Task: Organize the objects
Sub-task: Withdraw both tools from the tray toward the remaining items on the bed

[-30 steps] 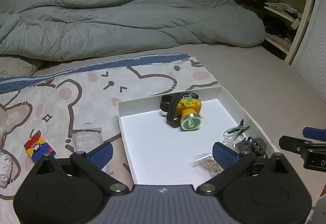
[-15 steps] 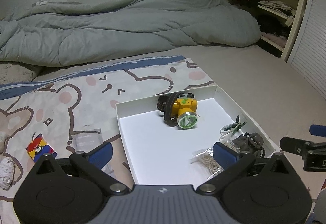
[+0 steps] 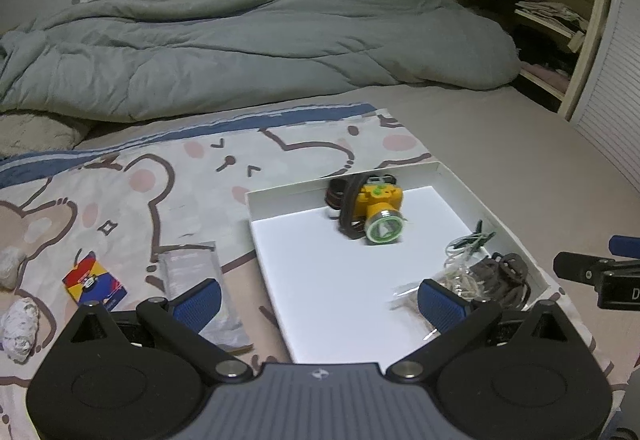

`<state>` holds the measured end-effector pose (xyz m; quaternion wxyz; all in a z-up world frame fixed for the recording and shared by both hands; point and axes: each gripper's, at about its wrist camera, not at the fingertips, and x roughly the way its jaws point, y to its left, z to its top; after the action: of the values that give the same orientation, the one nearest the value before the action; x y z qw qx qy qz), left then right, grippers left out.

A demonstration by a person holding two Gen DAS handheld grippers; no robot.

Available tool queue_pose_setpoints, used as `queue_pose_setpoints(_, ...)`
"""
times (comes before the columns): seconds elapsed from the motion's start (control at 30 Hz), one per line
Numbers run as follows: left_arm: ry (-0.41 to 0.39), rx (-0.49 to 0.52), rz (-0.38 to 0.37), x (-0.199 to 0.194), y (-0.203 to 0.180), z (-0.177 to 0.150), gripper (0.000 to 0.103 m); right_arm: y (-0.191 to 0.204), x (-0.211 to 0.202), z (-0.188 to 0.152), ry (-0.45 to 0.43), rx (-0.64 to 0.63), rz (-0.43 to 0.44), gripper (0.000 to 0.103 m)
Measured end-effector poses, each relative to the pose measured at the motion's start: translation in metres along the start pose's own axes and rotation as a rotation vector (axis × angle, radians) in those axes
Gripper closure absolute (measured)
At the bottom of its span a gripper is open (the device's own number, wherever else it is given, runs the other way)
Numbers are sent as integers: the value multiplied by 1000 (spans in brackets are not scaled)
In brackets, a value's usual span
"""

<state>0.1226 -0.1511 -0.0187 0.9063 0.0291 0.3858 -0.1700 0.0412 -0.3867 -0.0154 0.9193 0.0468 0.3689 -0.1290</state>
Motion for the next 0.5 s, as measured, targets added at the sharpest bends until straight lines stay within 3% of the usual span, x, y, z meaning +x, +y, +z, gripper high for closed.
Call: queue_pose_setpoints(0.5, -35, -95, 89, -22, 76, 3, 0, 56, 12, 22, -21, -37, 94, 0)
